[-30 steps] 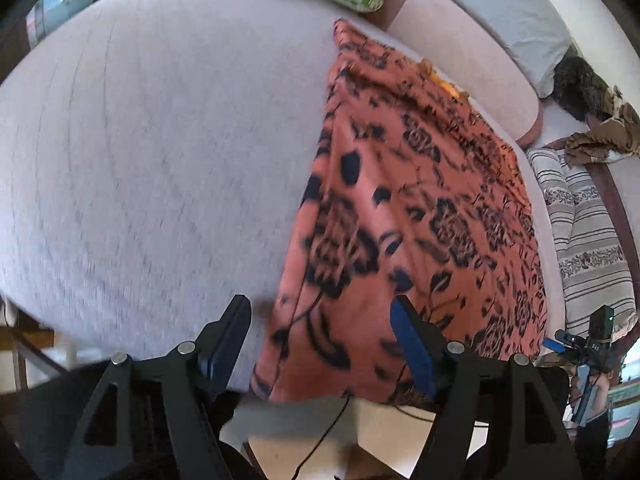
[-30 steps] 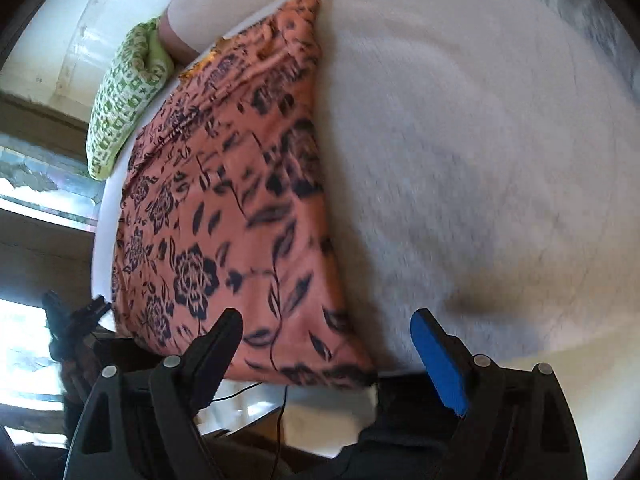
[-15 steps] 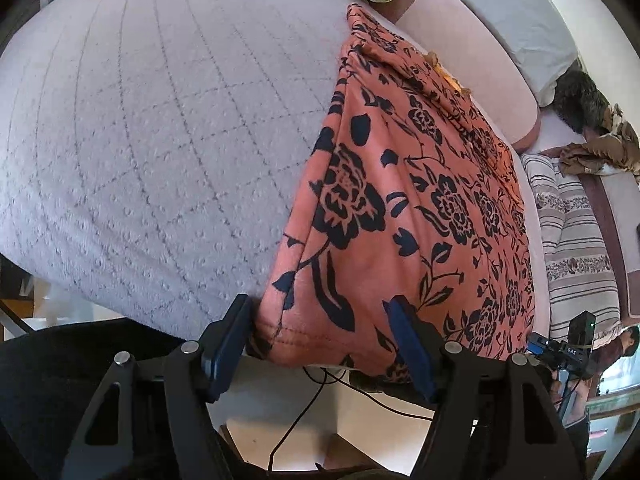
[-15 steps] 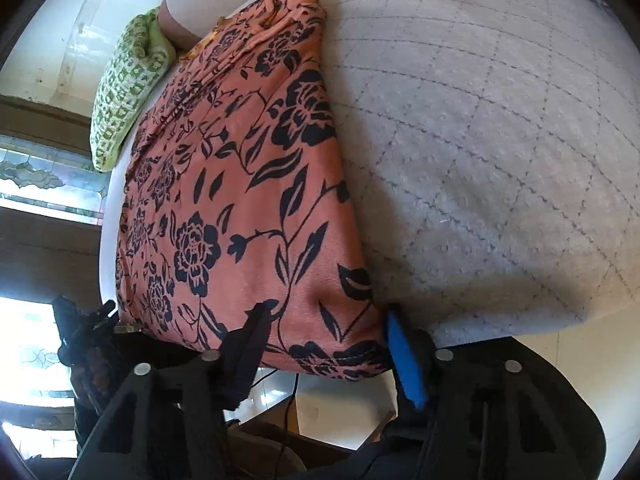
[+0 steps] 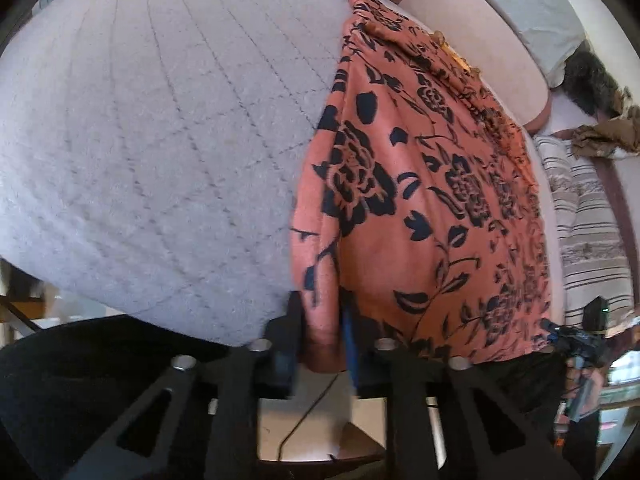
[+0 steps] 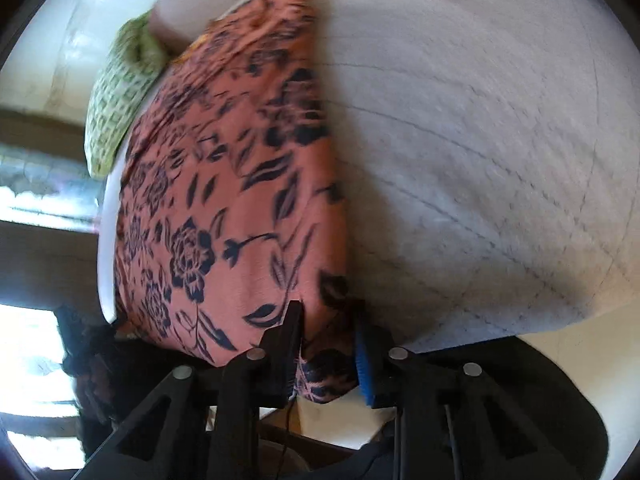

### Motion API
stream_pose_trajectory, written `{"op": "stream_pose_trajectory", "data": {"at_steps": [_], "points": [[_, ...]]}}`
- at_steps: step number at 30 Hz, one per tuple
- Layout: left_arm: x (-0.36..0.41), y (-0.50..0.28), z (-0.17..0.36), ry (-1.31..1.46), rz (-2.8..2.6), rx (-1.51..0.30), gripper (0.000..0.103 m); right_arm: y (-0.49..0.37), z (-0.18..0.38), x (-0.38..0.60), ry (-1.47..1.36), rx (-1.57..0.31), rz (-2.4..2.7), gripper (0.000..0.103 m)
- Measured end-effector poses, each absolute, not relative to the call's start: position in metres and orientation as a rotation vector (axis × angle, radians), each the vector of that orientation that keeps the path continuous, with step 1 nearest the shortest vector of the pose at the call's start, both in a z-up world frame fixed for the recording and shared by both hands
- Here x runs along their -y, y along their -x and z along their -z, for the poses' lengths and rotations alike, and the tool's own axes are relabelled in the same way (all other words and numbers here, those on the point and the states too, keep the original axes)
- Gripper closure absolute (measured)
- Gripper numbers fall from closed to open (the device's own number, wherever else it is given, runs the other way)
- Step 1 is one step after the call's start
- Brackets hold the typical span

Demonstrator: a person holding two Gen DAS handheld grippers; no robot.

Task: Fold small clothes

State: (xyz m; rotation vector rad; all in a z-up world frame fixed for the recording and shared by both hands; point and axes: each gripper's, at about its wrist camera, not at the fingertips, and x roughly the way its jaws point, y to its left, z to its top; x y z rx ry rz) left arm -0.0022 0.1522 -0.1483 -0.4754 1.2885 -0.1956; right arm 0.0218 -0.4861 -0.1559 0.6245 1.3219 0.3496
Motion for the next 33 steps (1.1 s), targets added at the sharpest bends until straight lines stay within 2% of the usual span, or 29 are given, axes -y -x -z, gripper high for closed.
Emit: {"op": "stream_pose_trajectory", "data": {"at_steps": [1,2,3,4,5,6,7,8,12,17,21,28,33], "points": [[-0.148,0.0,0.148,0.494,0.227,-1.284,0.053,-0.022,0.156,0.486,-0.631,-1.324,-0.358,0.072],[-0.145,0.0,0.146,0.492,0.246,-1.279,0.046,-0.023,0.157,0.486,-0.647,-1.327,-0.379,0.061],[-0.141,0.0,0.146,0.463,0.237,-1.28,0.049,-0.024,0.157,0.486,-0.675,-1.32,-0.414,0.054],[-0.136,0.0,0.146,0.414,0.223,-1.284,0.059,-0.025,0.156,0.485,-0.668,-1.323,-0.418,0.05],[-0.132,-0.001,0.144,0.366,0.208,-1.281,0.098,-0.025,0.155,0.482,-0.641,-1.33,-0.412,0.052],[-0.133,-0.002,0.144,0.401,0.226,-1.281,0.095,-0.025,0.154,0.481,-0.627,-1.335,-0.403,0.058],[-0.136,-0.002,0.143,0.448,0.243,-1.27,0.095,-0.025,0.154,0.482,-0.634,-1.34,-0.39,0.084],[-0.139,-0.002,0.139,0.49,0.266,-1.25,0.096,-0.024,0.155,0.487,-0.689,-1.328,-0.404,0.096],[-0.148,-0.005,0.11,0.586,0.36,-1.143,0.096,-0.019,0.14,0.492,-0.852,-1.217,-0.495,0.097],[-0.151,-0.029,0.11,0.616,0.331,-1.179,0.096,-0.033,0.12,0.495,-0.978,-1.101,-0.577,0.097],[-0.143,-0.056,0.074,0.597,0.399,-1.091,0.096,-0.061,0.095,0.496,-1.013,-1.014,-0.638,0.097],[-0.142,-0.155,0.022,0.51,0.421,-0.984,0.095,-0.169,0.043,0.504,-1.026,-0.819,-0.704,0.097],[-0.135,-0.24,0.027,0.446,0.362,-0.959,0.095,-0.258,0.037,0.514,-1.042,-0.766,-0.657,0.097]]}}
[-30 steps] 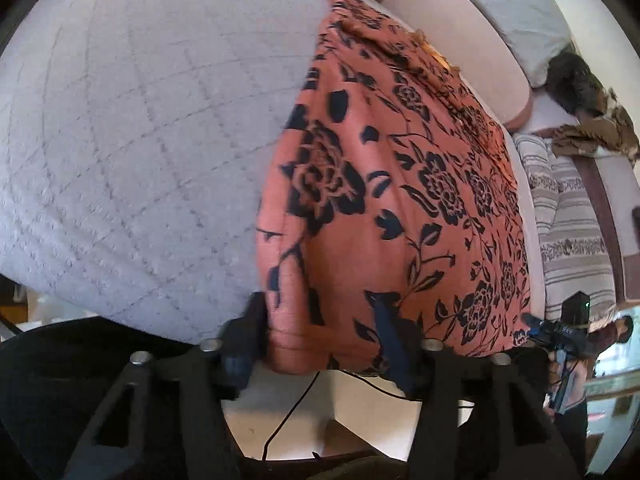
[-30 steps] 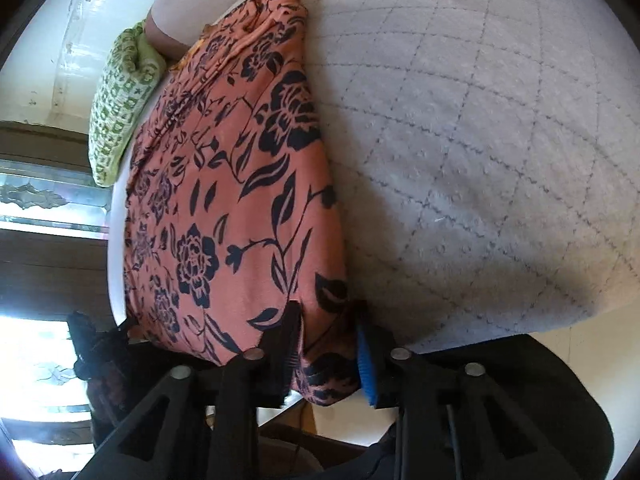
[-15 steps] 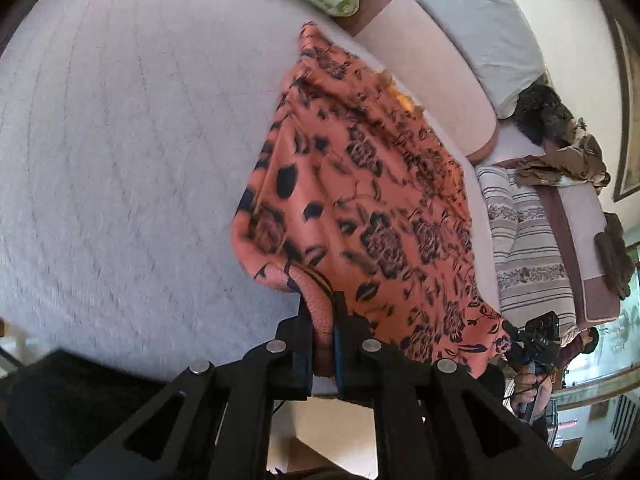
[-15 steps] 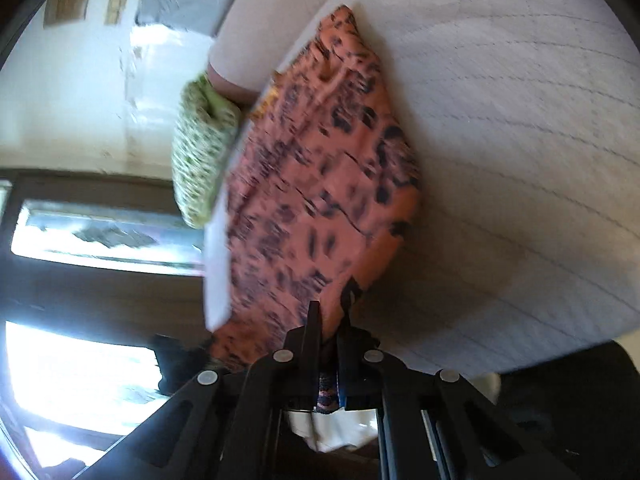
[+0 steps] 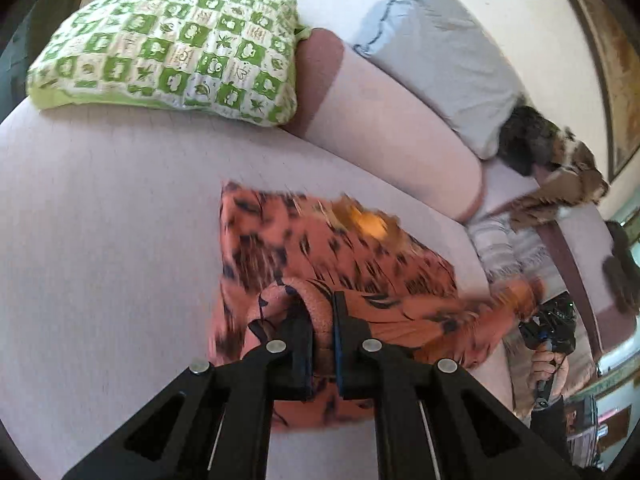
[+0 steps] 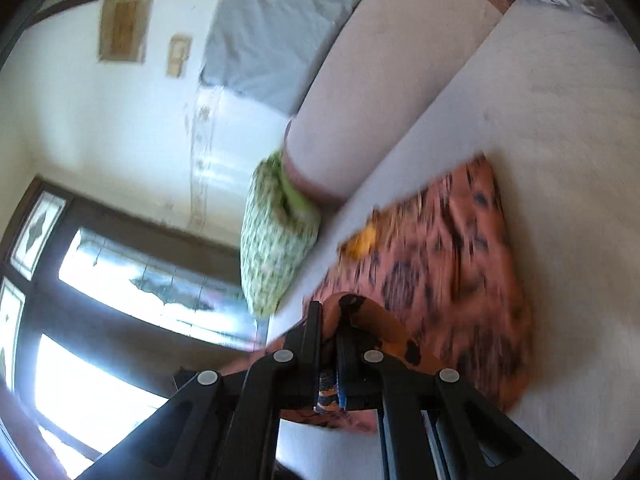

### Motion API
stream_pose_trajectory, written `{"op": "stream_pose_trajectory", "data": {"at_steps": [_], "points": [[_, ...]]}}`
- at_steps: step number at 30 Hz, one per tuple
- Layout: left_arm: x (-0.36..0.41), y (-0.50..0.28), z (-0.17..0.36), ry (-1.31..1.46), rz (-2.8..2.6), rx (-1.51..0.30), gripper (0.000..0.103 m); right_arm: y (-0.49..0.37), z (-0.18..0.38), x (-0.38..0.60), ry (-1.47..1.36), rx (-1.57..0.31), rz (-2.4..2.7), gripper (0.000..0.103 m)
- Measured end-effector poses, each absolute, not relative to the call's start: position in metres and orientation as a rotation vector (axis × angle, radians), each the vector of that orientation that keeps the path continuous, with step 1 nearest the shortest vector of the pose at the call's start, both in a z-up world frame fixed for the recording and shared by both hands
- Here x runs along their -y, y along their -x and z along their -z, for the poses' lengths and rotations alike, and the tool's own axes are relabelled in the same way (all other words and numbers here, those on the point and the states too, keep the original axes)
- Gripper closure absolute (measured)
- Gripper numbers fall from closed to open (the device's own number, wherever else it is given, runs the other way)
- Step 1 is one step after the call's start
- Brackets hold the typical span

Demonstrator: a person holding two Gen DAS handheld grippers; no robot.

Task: Fold small clothes

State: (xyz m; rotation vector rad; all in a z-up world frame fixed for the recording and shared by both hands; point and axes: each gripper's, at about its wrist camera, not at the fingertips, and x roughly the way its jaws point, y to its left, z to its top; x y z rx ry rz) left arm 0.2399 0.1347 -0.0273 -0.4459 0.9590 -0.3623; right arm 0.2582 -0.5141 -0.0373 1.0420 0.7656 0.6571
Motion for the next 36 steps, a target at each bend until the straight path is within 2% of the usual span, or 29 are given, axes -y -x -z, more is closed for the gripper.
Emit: {"op": "stream_pose_trajectory", "data": {"at_steps": [4,8,10,11,12,13,14,15,16,17,18,23,26,31,34,36], "points": [[-0.134,-0.301,0.063,0.46,0.246,-0.943,0.09,-0.315,0.059,0.51,-1.07,-0.775,-0.585,0.095],[-0.121,-0.357,0.119,0.386,0.14,-1.012,0.09,-0.36,0.1,0.502,-1.035,-0.863,-0.481,0.094],[-0.122,-0.365,0.136,0.421,0.126,-1.044,0.083,-0.374,0.117,0.494,-1.047,-0.924,-0.483,0.093],[-0.124,-0.367,0.137,0.452,0.137,-1.036,0.076,-0.377,0.122,0.494,-1.046,-0.942,-0.469,0.09],[-0.125,-0.367,0.133,0.468,0.146,-1.03,0.066,-0.378,0.122,0.498,-1.043,-0.941,-0.44,0.086],[-0.127,-0.368,0.127,0.487,0.151,-1.016,0.059,-0.377,0.118,0.504,-1.059,-0.903,-0.435,0.077],[-0.128,-0.369,0.119,0.489,0.142,-0.99,0.043,-0.377,0.113,0.508,-1.075,-0.866,-0.427,0.06],[-0.129,-0.371,0.108,0.474,0.115,-0.948,0.035,-0.377,0.106,0.515,-1.099,-0.833,-0.419,0.048],[-0.131,-0.372,0.099,0.466,0.097,-0.908,0.034,-0.377,0.102,0.518,-1.118,-0.815,-0.415,0.026],[-0.133,-0.375,0.09,0.468,0.08,-0.866,0.032,-0.38,0.097,0.52,-1.128,-0.801,-0.408,0.022],[-0.135,-0.38,0.085,0.484,0.068,-0.847,0.028,-0.384,0.092,0.523,-1.124,-0.795,-0.394,0.022],[-0.146,-0.374,0.082,0.524,0.048,-0.871,0.027,-0.37,0.084,0.532,-1.082,-0.767,-0.221,0.022],[-0.156,-0.34,0.086,0.495,0.062,-0.898,0.026,-0.34,0.084,0.514,-0.979,-0.862,-0.298,0.022],[-0.156,-0.254,0.118,0.458,0.094,-1.047,0.024,-0.274,0.109,0.48,-0.723,-1.063,-0.337,0.022],[-0.138,-0.234,0.14,0.45,0.127,-1.105,0.023,-0.257,0.107,0.459,-0.542,-1.057,-0.33,0.022],[-0.122,-0.23,0.145,0.397,0.105,-1.077,0.021,-0.263,0.103,0.446,-0.508,-1.087,-0.353,0.022]]}}
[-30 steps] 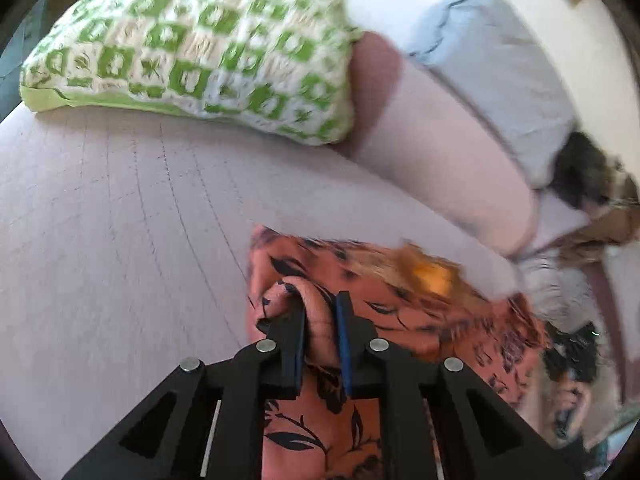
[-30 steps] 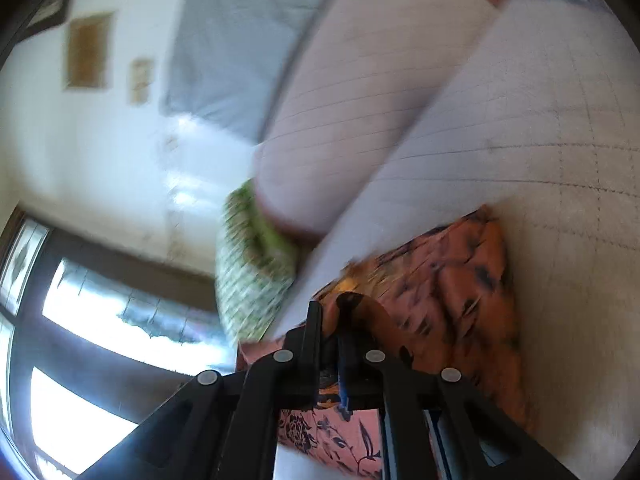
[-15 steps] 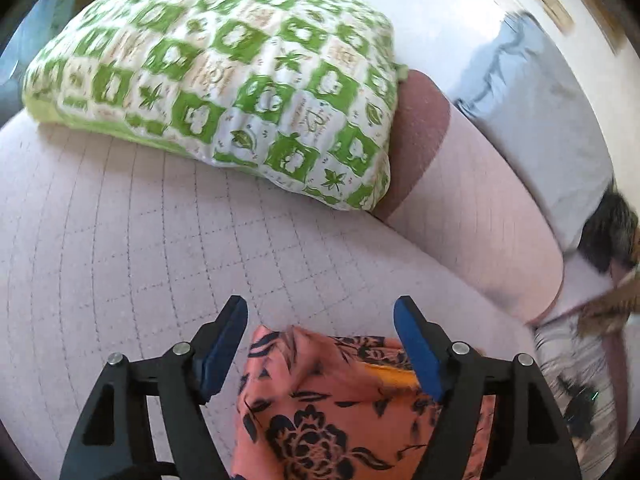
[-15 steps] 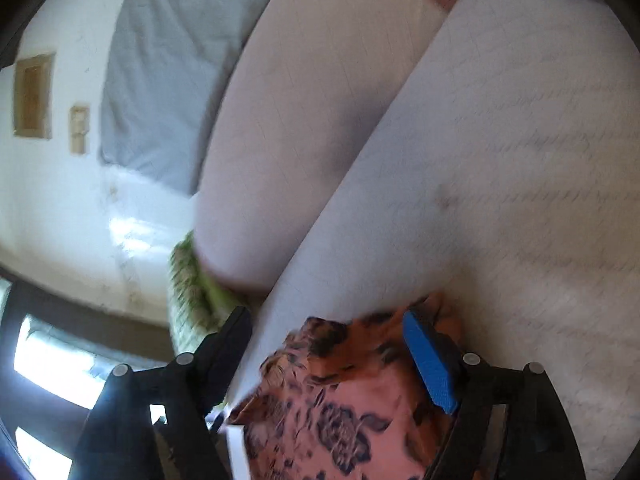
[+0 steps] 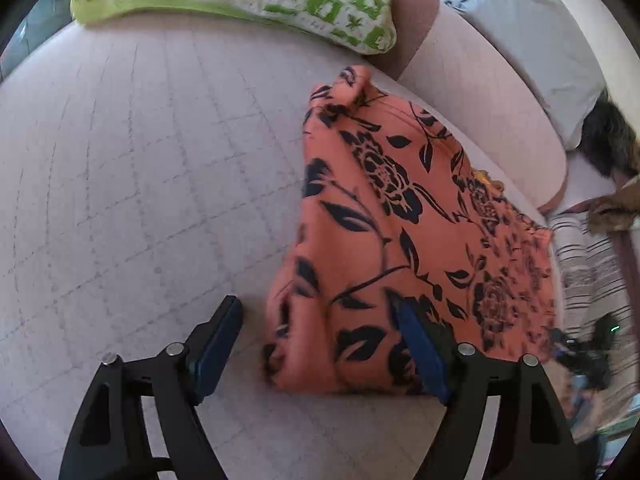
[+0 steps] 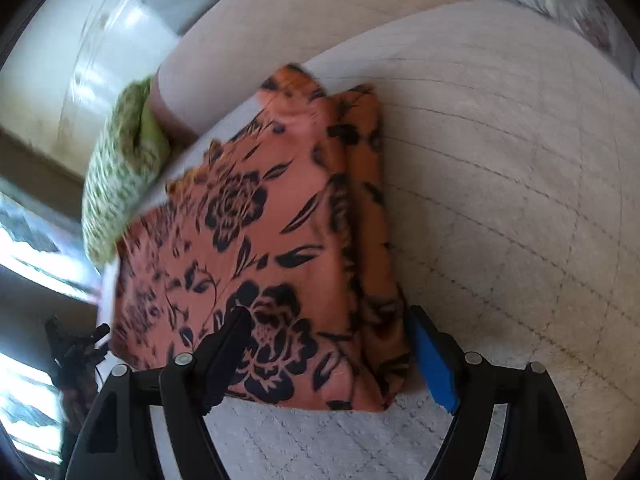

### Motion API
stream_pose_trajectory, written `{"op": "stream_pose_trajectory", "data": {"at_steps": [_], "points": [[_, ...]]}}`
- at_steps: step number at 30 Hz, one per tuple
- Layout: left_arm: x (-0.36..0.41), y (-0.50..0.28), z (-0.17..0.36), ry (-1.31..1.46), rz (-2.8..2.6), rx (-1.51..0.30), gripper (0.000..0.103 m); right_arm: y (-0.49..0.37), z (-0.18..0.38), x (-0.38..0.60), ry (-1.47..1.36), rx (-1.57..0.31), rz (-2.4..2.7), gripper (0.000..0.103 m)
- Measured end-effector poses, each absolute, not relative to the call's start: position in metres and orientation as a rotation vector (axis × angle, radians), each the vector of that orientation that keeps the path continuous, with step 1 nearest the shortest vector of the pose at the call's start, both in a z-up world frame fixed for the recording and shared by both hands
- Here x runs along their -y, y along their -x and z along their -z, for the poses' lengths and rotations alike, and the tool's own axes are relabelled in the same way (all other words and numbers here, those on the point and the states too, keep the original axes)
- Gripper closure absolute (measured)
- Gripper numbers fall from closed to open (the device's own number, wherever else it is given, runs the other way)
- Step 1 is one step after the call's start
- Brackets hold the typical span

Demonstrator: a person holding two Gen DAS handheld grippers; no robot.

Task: Fold small clothes

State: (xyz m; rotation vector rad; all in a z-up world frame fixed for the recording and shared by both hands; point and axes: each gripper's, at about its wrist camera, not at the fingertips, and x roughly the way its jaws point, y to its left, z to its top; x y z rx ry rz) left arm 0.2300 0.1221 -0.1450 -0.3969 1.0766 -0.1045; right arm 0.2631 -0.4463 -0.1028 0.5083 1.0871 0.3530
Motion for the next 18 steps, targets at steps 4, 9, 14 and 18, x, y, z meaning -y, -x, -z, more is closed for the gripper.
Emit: {"op": "stream_pose_trajectory", "data": {"at_steps": [4,9,14,18], "points": [[-0.087,-0.239,0.147,0.2,0.076,-1.124,0.087,-0.273,0.101,0.426,-0.445,-1.15,-0.342,0.084],[-0.096,-0.248,0.116,0.289,0.071,-1.15,0.093,-0.277,0.084,0.419,-0.529,-1.148,-0.327,0.088],[-0.089,-0.196,0.044,0.213,0.107,-1.021,0.094,-0.244,0.013,0.415,-0.533,-1.025,-0.365,0.09],[-0.086,-0.124,0.032,0.189,0.123,-1.015,0.094,-0.174,-0.003,0.418,-0.517,-1.011,-0.395,0.09]]}}
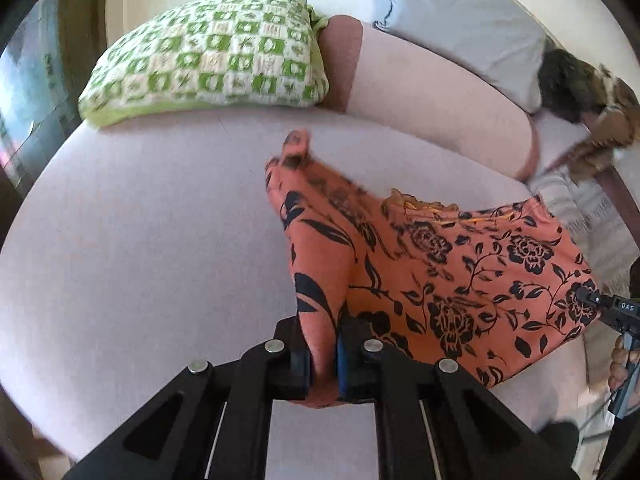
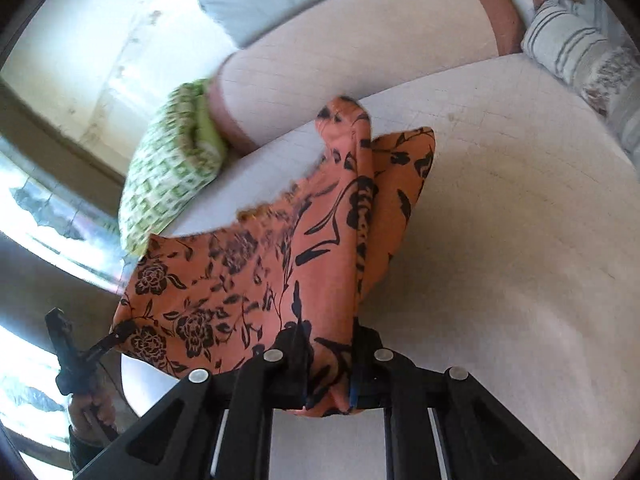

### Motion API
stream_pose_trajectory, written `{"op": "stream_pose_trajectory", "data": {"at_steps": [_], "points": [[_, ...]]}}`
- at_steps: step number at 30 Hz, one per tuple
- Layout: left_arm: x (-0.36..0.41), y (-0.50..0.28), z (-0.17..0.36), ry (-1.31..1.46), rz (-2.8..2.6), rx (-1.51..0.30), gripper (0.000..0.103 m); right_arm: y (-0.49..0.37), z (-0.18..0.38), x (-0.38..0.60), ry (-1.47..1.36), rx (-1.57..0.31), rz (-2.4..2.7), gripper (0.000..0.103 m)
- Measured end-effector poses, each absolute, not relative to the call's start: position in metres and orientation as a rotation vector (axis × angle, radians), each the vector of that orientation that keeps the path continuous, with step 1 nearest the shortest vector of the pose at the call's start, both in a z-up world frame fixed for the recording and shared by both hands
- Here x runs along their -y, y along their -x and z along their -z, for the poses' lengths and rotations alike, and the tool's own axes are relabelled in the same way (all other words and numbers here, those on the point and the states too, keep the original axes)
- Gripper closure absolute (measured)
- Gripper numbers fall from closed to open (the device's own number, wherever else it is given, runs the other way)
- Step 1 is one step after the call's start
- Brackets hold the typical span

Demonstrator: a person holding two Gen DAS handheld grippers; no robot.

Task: Fold small clothes
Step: 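Grasp the folded blouse edge with both tools and fold it over again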

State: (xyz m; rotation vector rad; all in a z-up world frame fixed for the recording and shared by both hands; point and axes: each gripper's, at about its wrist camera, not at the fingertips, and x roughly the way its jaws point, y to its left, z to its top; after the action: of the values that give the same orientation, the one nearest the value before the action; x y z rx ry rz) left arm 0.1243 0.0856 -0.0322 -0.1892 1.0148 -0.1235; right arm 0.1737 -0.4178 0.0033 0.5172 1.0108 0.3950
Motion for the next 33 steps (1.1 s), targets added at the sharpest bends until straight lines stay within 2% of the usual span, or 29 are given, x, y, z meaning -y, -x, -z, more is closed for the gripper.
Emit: {"op": "stream_pose_trajectory", "data": {"at_steps": [3,5,6,7,8,9,10,11,12,15,19,20,21,22,23,24,26,27,29,33], "points": [[-0.084,-0.084,0.074,0.211,0.145,-1.115,0.088,-0.116,0.038,0.43,-0.577,-1.08,-0.396,0.085],[-0.089,-0.07,0.123,0.169,0.088,-1.228,0.076,-0.096,0.088,0.434,-0.554,-1.192,-0.338,0.074],[-0.094,-0.068,0.13,0.166,0.082,-1.214,0.068,-0.091,0.11,0.44,-0.541,-1.254,-0.276,0.069],[-0.098,-0.068,0.126,0.18,0.095,-1.188,0.066,-0.086,0.117,0.447,-0.589,-1.231,-0.283,0.059],[-0.102,-0.071,0.119,0.196,0.09,-1.191,0.061,-0.084,0.11,0.453,-0.608,-1.202,-0.285,0.044],[-0.107,-0.076,0.107,0.206,0.072,-1.172,0.057,-0.084,0.098,0.457,-0.569,-1.171,-0.251,0.038],[-0.109,-0.083,0.093,0.206,0.065,-1.125,0.052,-0.086,0.08,0.459,-0.516,-1.104,-0.224,0.037],[-0.11,-0.087,0.082,0.196,0.061,-1.083,0.042,-0.09,0.065,0.461,-0.49,-1.051,-0.224,0.037],[-0.109,-0.095,0.07,0.182,0.061,-1.037,0.036,-0.1,0.049,0.461,-0.486,-1.007,-0.243,0.037],[-0.106,-0.13,0.061,0.21,0.12,-0.99,0.036,-0.142,0.034,0.455,-0.443,-0.938,-0.289,0.037],[-0.096,-0.18,0.076,0.244,0.13,-1.035,0.036,-0.203,0.06,0.438,-0.36,-1.016,-0.267,0.038],[-0.092,-0.192,0.081,0.233,0.139,-1.047,0.036,-0.208,0.068,0.439,-0.342,-1.031,-0.259,0.043],[-0.09,-0.198,0.087,0.226,0.127,-1.058,0.036,-0.214,0.077,0.436,-0.3,-1.044,-0.242,0.052],[-0.088,-0.206,0.091,0.229,0.113,-1.069,0.037,-0.218,0.091,0.436,-0.269,-1.091,-0.216,0.078],[-0.086,-0.212,0.097,0.233,0.113,-1.083,0.044,-0.217,0.094,0.435,-0.265,-1.103,-0.207,0.082],[-0.085,-0.216,0.1,0.233,0.11,-1.09,0.055,-0.214,0.092,0.434,-0.247,-1.093,-0.202,0.085],[-0.086,-0.218,0.099,0.221,0.111,-1.065,0.062,-0.205,0.08,0.431,-0.219,-1.053,-0.196,0.093],[-0.085,-0.219,0.098,0.209,0.111,-1.056,0.074,-0.201,0.072,0.429,-0.212,-1.029,-0.194,0.093],[-0.087,-0.22,0.095,0.19,0.102,-1.043,0.087,-0.195,0.058,0.434,-0.218,-0.983,-0.173,0.093],[-0.096,-0.222,0.099,0.24,0.129,-1.06,0.086,-0.192,0.069,0.434,-0.206,-1.028,-0.188,0.093]]}}
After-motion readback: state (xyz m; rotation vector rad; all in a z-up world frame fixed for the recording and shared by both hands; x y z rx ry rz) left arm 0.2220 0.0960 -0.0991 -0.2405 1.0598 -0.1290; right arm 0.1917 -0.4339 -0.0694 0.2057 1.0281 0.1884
